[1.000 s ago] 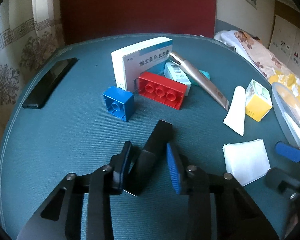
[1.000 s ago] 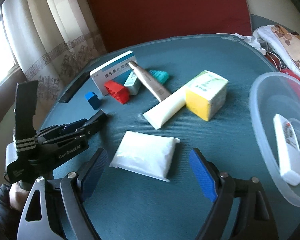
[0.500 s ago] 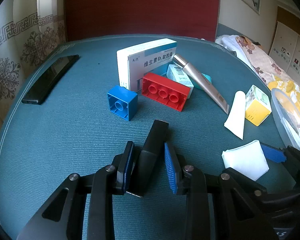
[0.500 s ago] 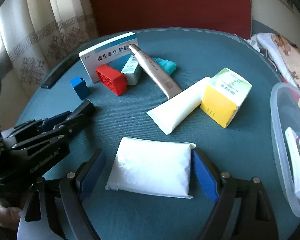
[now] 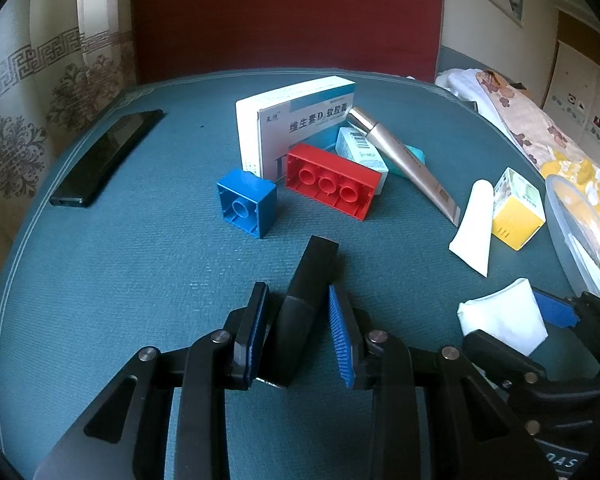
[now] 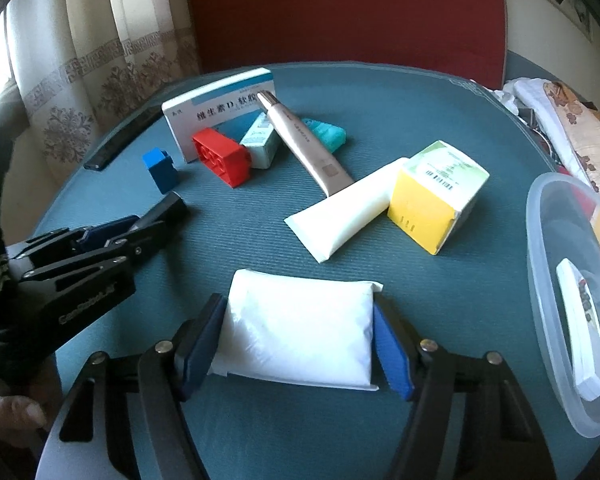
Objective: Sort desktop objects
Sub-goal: 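Grasp the black case with the left gripper while the right gripper grasps the tissue pack, then carry the tissue pack into the basin and open the right gripper while the left lifts the black case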
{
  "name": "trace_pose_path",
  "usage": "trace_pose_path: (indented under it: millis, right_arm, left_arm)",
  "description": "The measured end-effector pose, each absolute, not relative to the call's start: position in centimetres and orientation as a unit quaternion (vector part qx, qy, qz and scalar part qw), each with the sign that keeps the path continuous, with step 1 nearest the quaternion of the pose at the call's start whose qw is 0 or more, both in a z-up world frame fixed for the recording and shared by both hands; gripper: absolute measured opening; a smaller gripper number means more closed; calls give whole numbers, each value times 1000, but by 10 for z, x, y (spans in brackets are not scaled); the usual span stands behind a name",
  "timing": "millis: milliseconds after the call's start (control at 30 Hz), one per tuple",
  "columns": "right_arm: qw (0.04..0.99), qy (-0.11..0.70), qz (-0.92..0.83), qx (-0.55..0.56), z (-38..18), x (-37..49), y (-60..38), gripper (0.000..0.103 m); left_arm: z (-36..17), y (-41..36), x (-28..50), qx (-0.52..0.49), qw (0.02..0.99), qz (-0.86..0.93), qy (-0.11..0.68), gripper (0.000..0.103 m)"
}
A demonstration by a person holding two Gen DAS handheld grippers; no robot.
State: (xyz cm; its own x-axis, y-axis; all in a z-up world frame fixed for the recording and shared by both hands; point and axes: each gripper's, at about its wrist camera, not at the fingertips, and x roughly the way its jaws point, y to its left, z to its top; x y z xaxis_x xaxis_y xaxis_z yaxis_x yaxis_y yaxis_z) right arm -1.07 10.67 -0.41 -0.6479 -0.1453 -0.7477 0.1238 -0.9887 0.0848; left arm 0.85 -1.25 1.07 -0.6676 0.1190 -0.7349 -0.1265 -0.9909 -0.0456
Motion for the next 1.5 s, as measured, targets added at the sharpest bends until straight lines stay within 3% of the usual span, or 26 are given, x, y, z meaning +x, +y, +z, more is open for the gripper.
trace_pose_path:
  millis: [733, 767, 1500]
  right_arm:
    - [80, -27, -930, 358, 24, 17, 131, 74]
    - [80, -27, -931, 355, 26, 19, 132, 74]
    - [17, -33, -950, 309, 55, 48, 214, 74]
  left_arm:
    - [10, -6, 11, -405, 58, 913, 3, 26]
    - [12, -6, 12, -403, 60, 913, 0, 22]
    - [67, 64, 50, -350, 137, 927, 14, 22]
